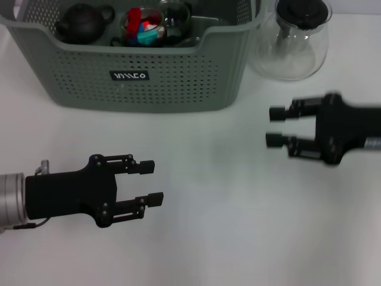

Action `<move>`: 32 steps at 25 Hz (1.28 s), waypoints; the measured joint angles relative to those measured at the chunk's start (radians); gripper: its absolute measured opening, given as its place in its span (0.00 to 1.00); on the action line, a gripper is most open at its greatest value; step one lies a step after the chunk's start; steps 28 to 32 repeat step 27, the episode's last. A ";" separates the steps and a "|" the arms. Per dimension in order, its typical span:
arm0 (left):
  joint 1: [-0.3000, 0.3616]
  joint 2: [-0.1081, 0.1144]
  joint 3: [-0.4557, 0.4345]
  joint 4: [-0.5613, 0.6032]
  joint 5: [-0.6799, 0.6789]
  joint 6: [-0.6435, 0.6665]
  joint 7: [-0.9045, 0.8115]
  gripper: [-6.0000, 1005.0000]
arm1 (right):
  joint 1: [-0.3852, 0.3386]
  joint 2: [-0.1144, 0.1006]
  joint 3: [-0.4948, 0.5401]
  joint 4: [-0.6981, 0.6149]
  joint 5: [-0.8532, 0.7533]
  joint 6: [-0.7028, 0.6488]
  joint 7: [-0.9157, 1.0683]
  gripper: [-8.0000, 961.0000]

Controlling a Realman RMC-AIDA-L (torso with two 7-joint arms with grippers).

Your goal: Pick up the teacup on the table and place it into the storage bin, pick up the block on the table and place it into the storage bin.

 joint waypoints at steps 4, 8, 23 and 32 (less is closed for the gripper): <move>-0.050 0.026 0.008 0.005 0.032 0.002 -0.081 0.62 | -0.058 -0.003 0.082 0.324 0.067 0.068 -0.473 0.54; -0.086 0.038 0.020 0.005 0.064 0.002 -0.076 0.63 | -0.089 0.005 0.116 0.412 0.079 0.076 -0.692 0.54; -0.096 0.020 0.078 -0.024 0.068 0.013 0.021 0.75 | -0.026 0.006 0.072 0.484 -0.024 0.136 -0.631 0.97; -0.089 0.019 0.075 -0.024 0.069 0.013 0.025 0.75 | -0.024 0.007 0.069 0.492 -0.024 0.136 -0.629 0.97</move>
